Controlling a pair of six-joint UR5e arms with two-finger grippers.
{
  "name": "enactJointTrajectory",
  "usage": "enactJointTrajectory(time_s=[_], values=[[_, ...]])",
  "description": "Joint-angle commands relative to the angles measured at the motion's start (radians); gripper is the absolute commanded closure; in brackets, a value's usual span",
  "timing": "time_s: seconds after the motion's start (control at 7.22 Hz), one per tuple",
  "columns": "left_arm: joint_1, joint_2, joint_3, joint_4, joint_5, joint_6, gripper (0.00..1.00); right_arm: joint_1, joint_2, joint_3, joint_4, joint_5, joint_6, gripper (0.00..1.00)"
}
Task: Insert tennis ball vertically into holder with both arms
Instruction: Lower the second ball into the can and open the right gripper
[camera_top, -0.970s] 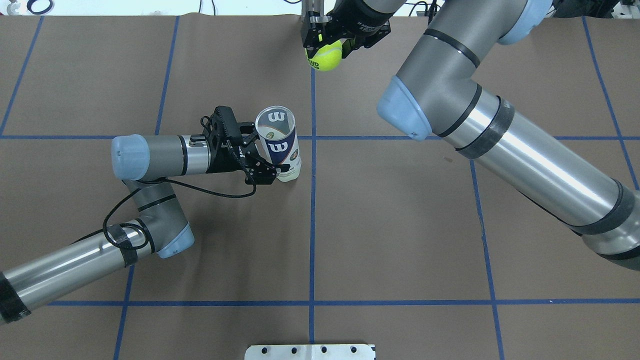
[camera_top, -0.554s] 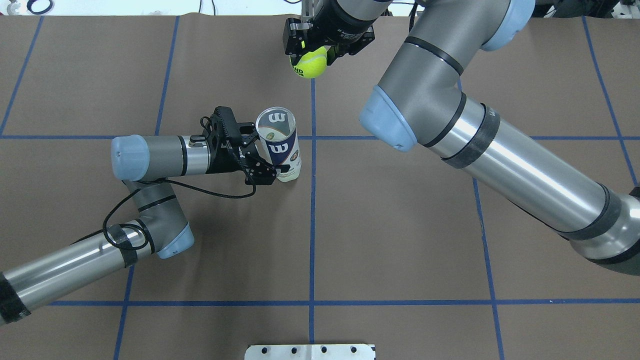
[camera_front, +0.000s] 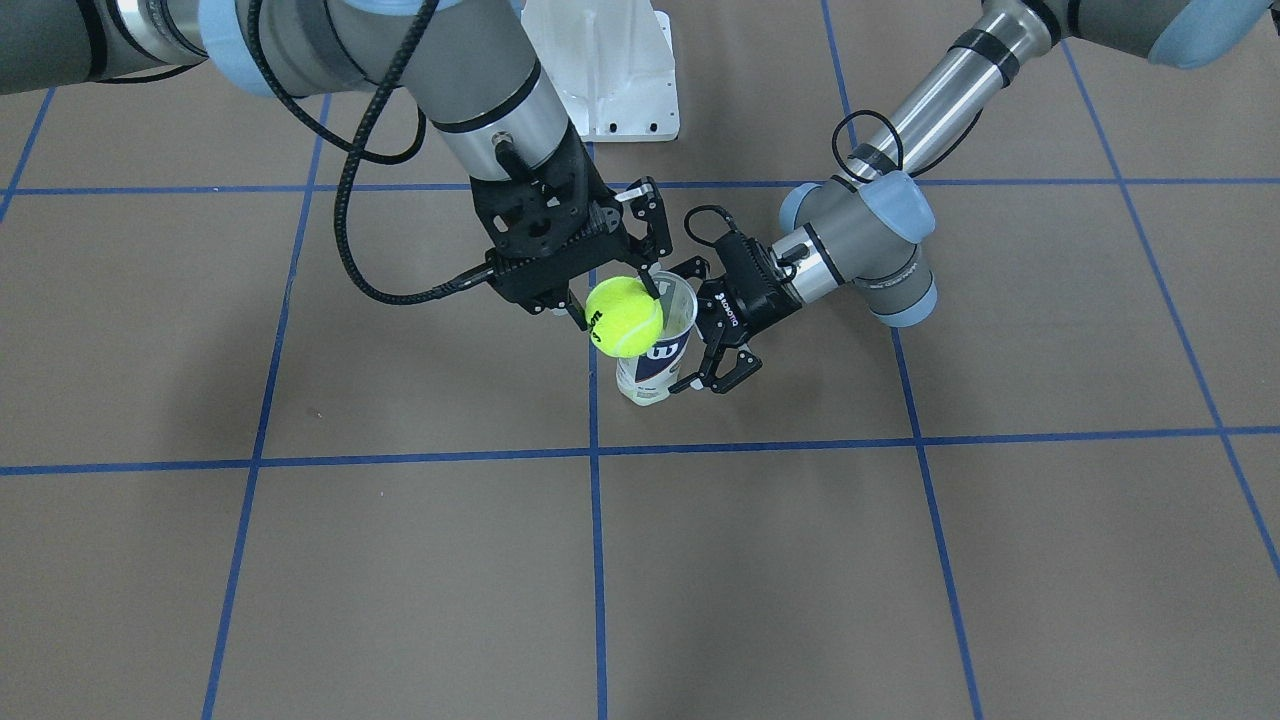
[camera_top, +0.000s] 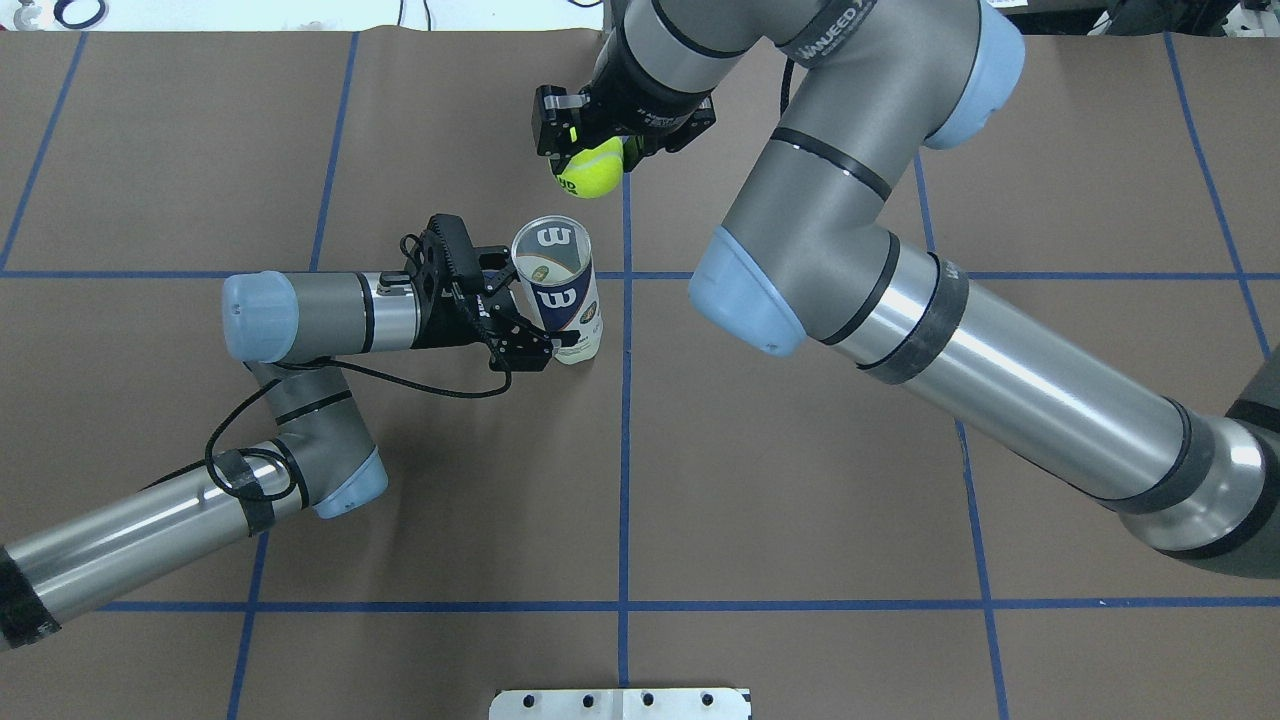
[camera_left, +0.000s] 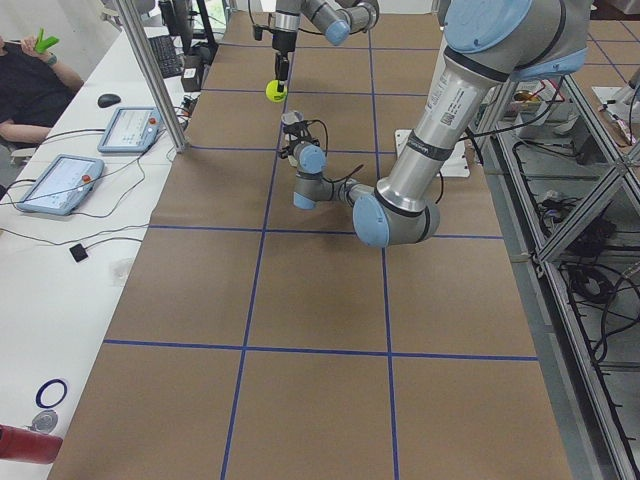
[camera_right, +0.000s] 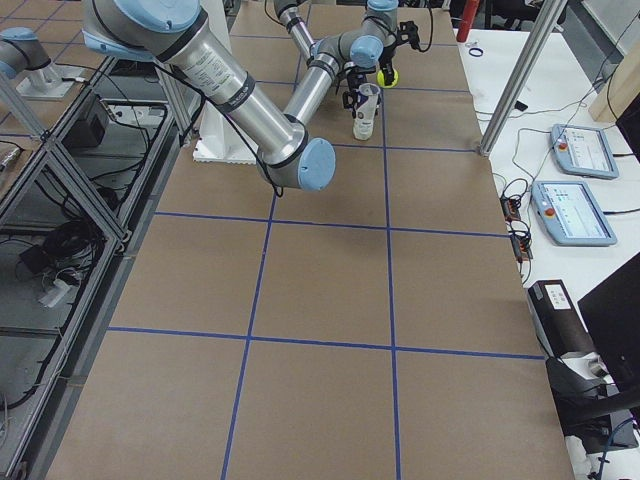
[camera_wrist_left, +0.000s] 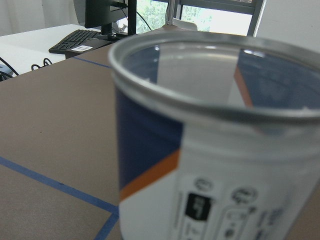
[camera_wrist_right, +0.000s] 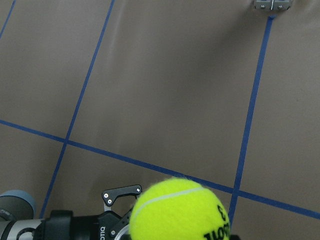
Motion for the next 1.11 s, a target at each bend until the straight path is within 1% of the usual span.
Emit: enactJointTrajectory(time_s=[0.0, 0.28, 0.55, 0.69, 0.83, 0.97], values=[[0.000, 0.001, 0.000, -0.002, 0.000, -0.001, 0.01, -0.054, 0.001, -0.001, 0.000, -0.045, 0.001, 1.00], [0.000, 0.004, 0.000, -0.003, 0.000, 0.001, 0.01, -0.083, 0.004, -0.005, 0.000, -0.086, 0.000, 1.00], [0.000, 0.004, 0.000, -0.002, 0.000, 0.001, 0.01, -0.085, 0.004, -0.002, 0.000, -0.088, 0.000, 1.00], [0.000, 0.006, 0.000, -0.003, 0.000, 0.001, 0.01, -0.085, 0.006, -0.001, 0.000, -0.088, 0.001, 0.89], [0.000, 0.006, 0.000, -0.003, 0.000, 0.001, 0.01, -0.085, 0.006, -0.001, 0.000, -0.089, 0.001, 0.68], [0.000, 0.006, 0.000, -0.003, 0.000, 0.001, 0.01, -0.085, 0.006, -0.001, 0.000, -0.092, 0.001, 0.28]])
